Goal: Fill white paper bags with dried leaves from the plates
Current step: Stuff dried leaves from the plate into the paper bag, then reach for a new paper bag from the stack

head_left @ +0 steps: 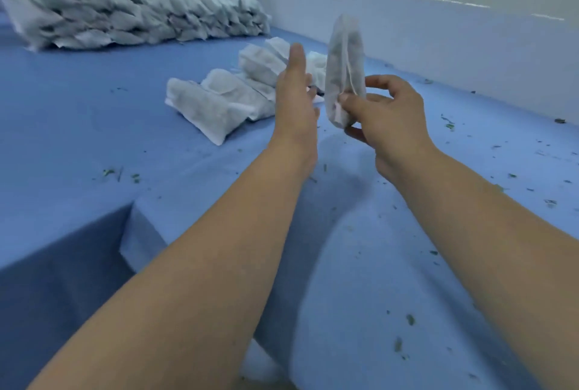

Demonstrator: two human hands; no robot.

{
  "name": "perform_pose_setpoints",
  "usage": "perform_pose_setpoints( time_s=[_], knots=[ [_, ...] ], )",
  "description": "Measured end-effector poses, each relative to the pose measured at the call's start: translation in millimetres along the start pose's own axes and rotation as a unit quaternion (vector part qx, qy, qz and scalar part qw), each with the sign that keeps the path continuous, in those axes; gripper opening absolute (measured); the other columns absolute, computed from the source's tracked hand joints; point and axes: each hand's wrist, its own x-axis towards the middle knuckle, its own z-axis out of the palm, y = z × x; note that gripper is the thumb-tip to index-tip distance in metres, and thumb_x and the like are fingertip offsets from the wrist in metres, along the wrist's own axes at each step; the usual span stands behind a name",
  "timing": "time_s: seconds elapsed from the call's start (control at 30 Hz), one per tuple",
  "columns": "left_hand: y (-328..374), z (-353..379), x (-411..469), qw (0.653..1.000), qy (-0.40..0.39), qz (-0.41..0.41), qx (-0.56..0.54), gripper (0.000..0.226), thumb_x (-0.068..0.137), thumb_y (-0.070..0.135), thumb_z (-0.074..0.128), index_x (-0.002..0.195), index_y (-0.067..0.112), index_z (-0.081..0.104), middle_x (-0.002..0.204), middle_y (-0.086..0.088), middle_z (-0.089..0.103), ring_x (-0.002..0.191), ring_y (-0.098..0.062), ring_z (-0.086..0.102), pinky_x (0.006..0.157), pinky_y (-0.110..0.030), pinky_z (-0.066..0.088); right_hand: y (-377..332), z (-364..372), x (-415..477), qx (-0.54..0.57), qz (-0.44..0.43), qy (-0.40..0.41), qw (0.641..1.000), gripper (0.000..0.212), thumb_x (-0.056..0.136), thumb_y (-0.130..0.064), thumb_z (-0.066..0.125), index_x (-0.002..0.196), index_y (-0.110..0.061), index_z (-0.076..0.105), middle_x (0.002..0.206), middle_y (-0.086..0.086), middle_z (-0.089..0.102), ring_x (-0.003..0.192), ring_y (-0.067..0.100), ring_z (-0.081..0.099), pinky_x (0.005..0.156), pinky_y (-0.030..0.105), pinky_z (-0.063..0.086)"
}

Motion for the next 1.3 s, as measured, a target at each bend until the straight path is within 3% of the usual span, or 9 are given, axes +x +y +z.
perform_pose_setpoints(
  time_s=[0.1, 0.2, 0.33, 0.47, 0.63, 0.97, 1.13, 1.23, 1.3],
  knots=[
    [-1, -10, 7, 0.981, 0.192, 0.037, -0.009, 0.023, 0.102, 0.041, 0.039, 0.1, 0.023, 0.054, 0.094, 0.011, 0.059, 0.09, -0.011, 0.055, 0.079, -0.032, 0.042, -3, 33, 30, -0.02, -0.024, -0.006, 0.999, 0.03, 0.085, -0.017, 0.076, 0.11, -0.018, 0.06, 0.089, -0.001, 0.078, 0.08, 0.016, 0.075, 0.074, 0.037, 0.064],
    [-1, -19, 13, 0.949, 0.306, 0.07, -0.011, 0.017, 0.101, 0.03, 0.037, 0.102, 0.02, 0.051, 0.099, 0.006, 0.059, 0.097, -0.019, 0.054, 0.086, -0.041, 0.045, -8, 72, 58, -0.078, -0.072, -0.027, 0.994, 0.03, 0.082, -0.02, 0.076, 0.108, -0.019, 0.06, 0.089, 0.0, 0.076, 0.076, 0.015, 0.072, 0.07, 0.034, 0.06],
    [-2, -22, 19, 0.934, 0.345, 0.097, 0.004, 0.022, 0.102, 0.024, 0.039, 0.116, 0.012, 0.051, 0.118, -0.002, 0.057, 0.113, -0.024, 0.05, 0.1, -0.045, 0.04, -3, 121, 76, -0.237, -0.141, -0.071, 0.959, 0.035, 0.074, -0.031, 0.074, 0.104, -0.021, 0.06, 0.09, -0.006, 0.066, 0.089, 0.017, 0.066, 0.084, 0.034, 0.054],
    [-2, -16, 13, 0.936, 0.317, 0.14, 0.06, 0.019, 0.102, 0.02, 0.04, 0.115, 0.014, 0.052, 0.118, 0.001, 0.056, 0.114, -0.018, 0.048, 0.103, -0.041, 0.038, 6, 130, 79, -0.308, -0.159, -0.116, 0.931, 0.043, 0.075, -0.039, 0.071, 0.11, -0.019, 0.058, 0.092, -0.006, 0.062, 0.094, 0.019, 0.063, 0.082, 0.032, 0.049],
    [-4, -7, 6, 0.955, 0.237, 0.135, 0.121, 0.02, 0.103, 0.03, 0.042, 0.116, 0.02, 0.052, 0.122, 0.004, 0.056, 0.115, -0.017, 0.051, 0.102, -0.041, 0.042, -7, 89, 62, -0.288, -0.203, -0.045, 0.935, 0.029, 0.086, -0.034, 0.069, 0.109, -0.018, 0.061, 0.099, -0.01, 0.067, 0.096, 0.013, 0.063, 0.086, 0.03, 0.049],
    [-55, 134, -107, 0.944, -0.146, 0.202, 0.216, 0.031, 0.102, 0.035, 0.032, 0.122, 0.023, 0.052, 0.124, 0.009, 0.063, 0.112, -0.011, 0.058, 0.095, -0.041, 0.048, -40, -153, -39, -0.336, -0.162, 0.102, 0.922, 0.013, 0.089, -0.02, 0.062, 0.099, -0.027, 0.064, 0.085, -0.019, 0.067, 0.076, -0.004, 0.064, 0.058, 0.005, 0.044],
    [-100, 223, -177, 0.921, -0.256, 0.178, 0.233, 0.028, 0.104, 0.036, 0.036, 0.126, 0.024, 0.049, 0.126, 0.006, 0.057, 0.101, -0.007, 0.054, 0.084, -0.026, 0.041, -40, -296, -116, -0.366, -0.106, 0.205, 0.902, 0.014, 0.09, -0.026, 0.062, 0.104, -0.027, 0.064, 0.092, -0.018, 0.069, 0.082, 0.0, 0.067, 0.071, 0.017, 0.051],
    [-126, 261, -204, 0.897, -0.296, 0.146, 0.295, 0.023, 0.103, 0.032, 0.04, 0.121, 0.022, 0.052, 0.123, 0.004, 0.057, 0.107, -0.016, 0.053, 0.087, -0.033, 0.041, -31, -383, -169, -0.398, -0.042, 0.264, 0.878, 0.011, 0.091, -0.026, 0.062, 0.1, -0.03, 0.064, 0.09, -0.017, 0.068, 0.088, 0.003, 0.065, 0.076, 0.027, 0.05],
    [-138, 283, -220, 0.87, -0.322, 0.149, 0.344, 0.016, 0.1, 0.028, 0.043, 0.111, 0.024, 0.055, 0.11, 0.003, 0.059, 0.095, -0.019, 0.057, 0.076, -0.034, 0.043, -20, -432, -203, -0.417, -0.004, 0.297, 0.859, 0.007, 0.091, -0.028, 0.06, 0.097, -0.031, 0.063, 0.088, -0.014, 0.068, 0.086, 0.007, 0.064, 0.07, 0.027, 0.048]
  ],
)
